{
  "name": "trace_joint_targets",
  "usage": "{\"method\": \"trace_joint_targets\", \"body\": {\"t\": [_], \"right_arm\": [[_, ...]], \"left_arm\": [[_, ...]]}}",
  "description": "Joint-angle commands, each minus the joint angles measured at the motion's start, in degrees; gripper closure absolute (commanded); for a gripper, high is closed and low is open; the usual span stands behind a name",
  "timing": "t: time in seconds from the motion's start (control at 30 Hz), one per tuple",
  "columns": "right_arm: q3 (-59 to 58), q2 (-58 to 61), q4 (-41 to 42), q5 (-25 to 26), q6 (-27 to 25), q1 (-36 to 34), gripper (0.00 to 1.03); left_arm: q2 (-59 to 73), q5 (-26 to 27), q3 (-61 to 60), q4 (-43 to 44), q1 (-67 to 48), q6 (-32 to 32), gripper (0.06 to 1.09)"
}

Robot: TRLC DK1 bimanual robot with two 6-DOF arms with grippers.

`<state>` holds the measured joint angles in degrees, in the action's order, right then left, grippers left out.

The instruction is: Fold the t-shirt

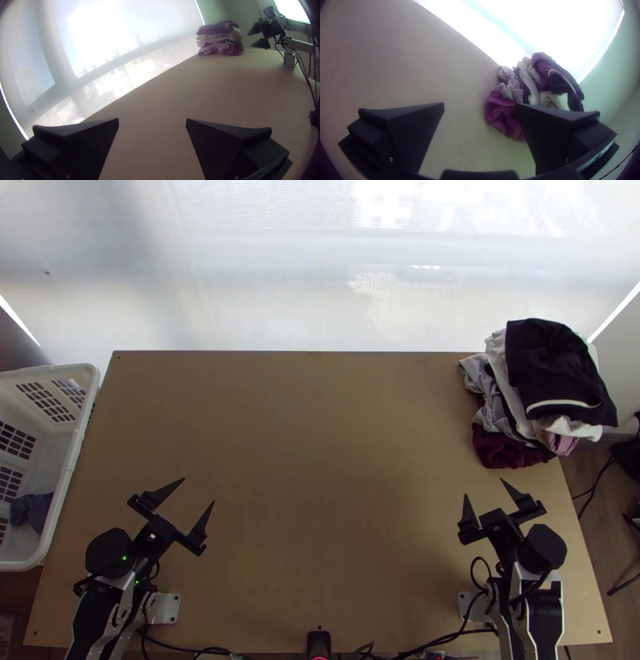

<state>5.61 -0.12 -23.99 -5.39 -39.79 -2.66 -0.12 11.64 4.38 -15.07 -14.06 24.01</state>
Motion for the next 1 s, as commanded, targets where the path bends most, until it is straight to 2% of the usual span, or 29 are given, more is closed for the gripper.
{"method": "trace_joint_targets", "body": {"t": [0.0,0.07,0.2,0.27,0.43,0.57,0.67,0.73,0.9,0.97], "right_arm": [[0.02,0.12,-0.62,-0.24,0.68,0.37,0.04],[0.02,0.12,-0.53,-0.24,0.86,0.55,0.04],[0.02,0.12,0.78,-0.24,2.00,0.37,0.04],[0.63,0.21,0.96,-0.41,2.44,0.72,0.04],[1.69,1.70,2.28,-0.41,3.14,2.57,0.04],[6.17,7.94,5.18,0.11,10.52,4.41,0.04],[8.46,15.06,10.19,8.90,12.46,11.97,0.04],[12.06,20.69,10.19,12.16,15.01,14.78,0.04],[25.95,35.01,2.19,12.24,23.97,16.19,0.04],[30.87,38.35,-1.94,12.59,26.43,17.60,0.04]], "left_arm": [[0.03,1.98,0.01,-0.22,-1.67,-0.28,0.10],[0.03,2.51,0.01,-0.49,-4.04,-0.28,0.10],[-0.06,-5.75,0.19,4.35,-2.72,-4.32,0.10],[-0.06,-7.42,0.98,4.44,-1.76,-4.23,0.10],[0.65,-8.56,2.12,4.79,10.99,-5.64,0.10],[3.28,-9.00,4.58,5.05,21.62,-8.98,0.10],[6.54,-9.00,7.57,4.96,32.08,-9.95,0.10],[9.00,-8.47,10.56,3.73,36.83,-10.47,0.10],[22.44,-8.21,19.44,3.21,49.22,-11.09,0.10],[28.16,-4.52,23.83,2.59,57.22,-11.09,0.11]]}}
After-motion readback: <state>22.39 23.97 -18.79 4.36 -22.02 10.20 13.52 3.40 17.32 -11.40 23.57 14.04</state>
